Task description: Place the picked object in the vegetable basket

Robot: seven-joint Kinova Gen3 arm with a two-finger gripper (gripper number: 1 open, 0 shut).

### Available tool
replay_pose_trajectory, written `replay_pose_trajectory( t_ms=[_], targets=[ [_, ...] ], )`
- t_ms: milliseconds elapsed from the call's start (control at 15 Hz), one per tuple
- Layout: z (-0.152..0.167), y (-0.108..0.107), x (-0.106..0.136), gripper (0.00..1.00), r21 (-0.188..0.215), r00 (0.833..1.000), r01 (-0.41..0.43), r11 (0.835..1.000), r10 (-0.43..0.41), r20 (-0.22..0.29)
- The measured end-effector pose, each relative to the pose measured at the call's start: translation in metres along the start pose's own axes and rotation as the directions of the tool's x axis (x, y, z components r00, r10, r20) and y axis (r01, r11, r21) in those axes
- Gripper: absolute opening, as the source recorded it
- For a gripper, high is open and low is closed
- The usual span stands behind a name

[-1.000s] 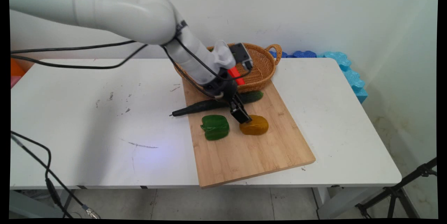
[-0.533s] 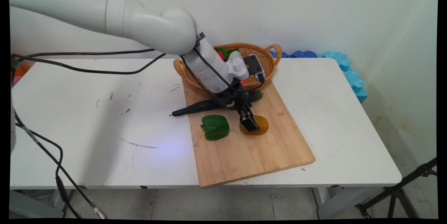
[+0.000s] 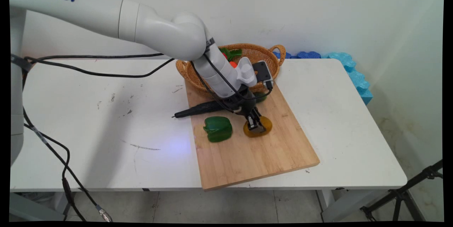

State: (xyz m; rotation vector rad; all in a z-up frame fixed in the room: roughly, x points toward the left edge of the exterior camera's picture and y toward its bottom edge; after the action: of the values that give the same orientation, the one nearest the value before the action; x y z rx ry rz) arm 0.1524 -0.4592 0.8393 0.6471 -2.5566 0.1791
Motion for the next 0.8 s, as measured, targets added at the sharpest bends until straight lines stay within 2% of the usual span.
replay_pose_trajectory(
  t_ms=[333,467,600,800],
  targets=[
    [-0.02,0.004,0.009,0.0,0.006,1.0,-0.01,1.0,0.01,-0.029],
    [-0.039,0.003,0.017,0.0,0.017,0.999,0.002,1.0,-0.002,-0.051],
    [-0.062,-0.003,0.026,0.0,0.028,0.997,0.021,0.999,-0.019,-0.077],
    [-0.098,-0.022,0.038,0.0,0.06,0.993,0.052,0.997,-0.045,-0.113]
  ],
)
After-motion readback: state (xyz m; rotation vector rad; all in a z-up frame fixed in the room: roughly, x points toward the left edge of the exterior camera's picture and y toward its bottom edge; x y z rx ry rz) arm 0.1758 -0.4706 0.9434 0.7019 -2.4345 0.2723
